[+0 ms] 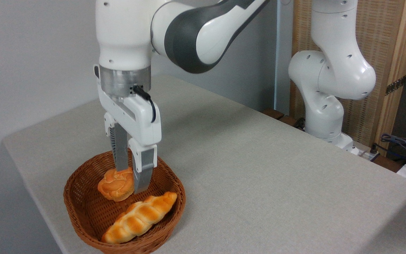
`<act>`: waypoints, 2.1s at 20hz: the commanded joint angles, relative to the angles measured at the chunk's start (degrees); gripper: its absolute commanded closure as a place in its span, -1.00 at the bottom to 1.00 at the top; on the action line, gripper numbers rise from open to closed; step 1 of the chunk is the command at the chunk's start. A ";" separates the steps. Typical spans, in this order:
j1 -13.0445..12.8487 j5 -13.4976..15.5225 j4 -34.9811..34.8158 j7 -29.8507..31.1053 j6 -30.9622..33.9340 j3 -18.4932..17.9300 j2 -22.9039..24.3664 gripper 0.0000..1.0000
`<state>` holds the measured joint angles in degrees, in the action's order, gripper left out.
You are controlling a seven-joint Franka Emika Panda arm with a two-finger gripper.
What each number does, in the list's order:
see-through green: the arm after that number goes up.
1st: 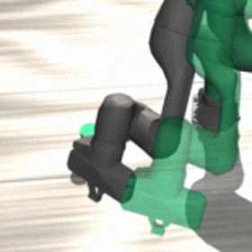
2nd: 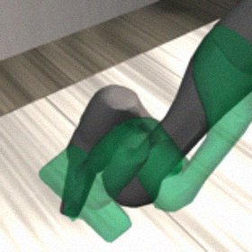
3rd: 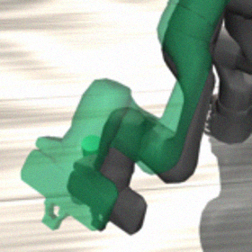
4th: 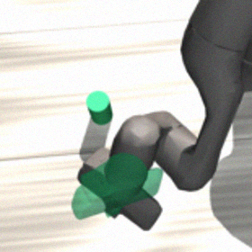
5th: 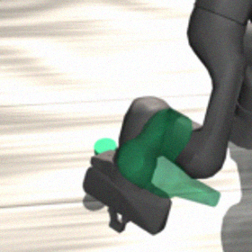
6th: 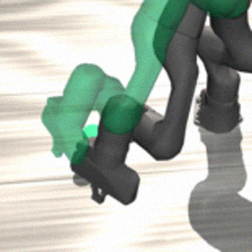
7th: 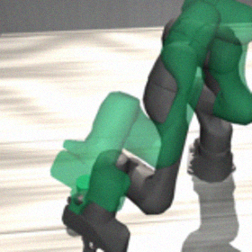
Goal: Put bread into the basket
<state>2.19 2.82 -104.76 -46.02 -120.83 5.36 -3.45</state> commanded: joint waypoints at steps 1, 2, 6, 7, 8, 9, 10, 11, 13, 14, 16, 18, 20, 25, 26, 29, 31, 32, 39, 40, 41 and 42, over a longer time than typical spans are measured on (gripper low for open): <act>-0.09 -0.36 3.05 0.84 9.08 -0.71 2.31 -1.00; 0.09 -0.62 5.33 0.84 13.30 -0.71 2.22 -1.00; 0.71 -0.62 10.80 3.02 22.91 0.26 2.13 -1.00; 0.62 -0.88 10.89 5.74 22.92 0.87 2.13 -1.00; 0.62 -1.32 10.98 9.42 22.92 2.09 2.13 -1.00; 0.62 -2.11 11.67 13.11 22.83 2.98 2.04 -1.00; 0.62 -2.99 12.55 15.41 22.83 3.07 2.04 -1.00; 0.62 -3.26 13.17 16.04 22.92 2.99 2.13 -1.00; 0.62 -3.17 14.84 15.96 23.97 2.46 2.04 -1.00; 0.62 -3.26 15.02 15.87 24.76 2.20 2.04 -1.00; 0.62 -3.08 15.46 15.70 26.16 2.02 2.13 -1.00; 0.62 -3.08 15.46 15.61 27.40 1.58 2.22 -1.00; 0.62 -3.17 15.46 15.43 27.40 1.49 2.22 -1.00; -5.87 -2.74 15.46 15.17 27.40 -7.35 2.92 -1.00; -6.15 -2.56 15.46 14.82 27.32 -8.34 3.09 -1.00; -6.15 -2.56 15.46 13.50 27.32 -8.09 3.10 -1.00; -6.15 -2.56 15.37 13.59 27.31 -8.09 3.10 -1.00; -6.15 -2.47 15.37 13.67 27.32 -8.09 3.10 -1.00; -6.15 -2.47 15.37 13.41 28.46 -8.18 3.10 -1.00; -6.15 -2.47 15.37 12.98 28.46 -8.18 3.10 -1.00; -6.15 -2.38 15.37 12.10 28.55 -8.18 3.10 -1.00; -6.15 -2.47 15.37 10.09 29.50 -8.18 3.10 -1.00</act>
<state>-3.21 0.23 -90.02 -32.13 -94.03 -1.86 -0.64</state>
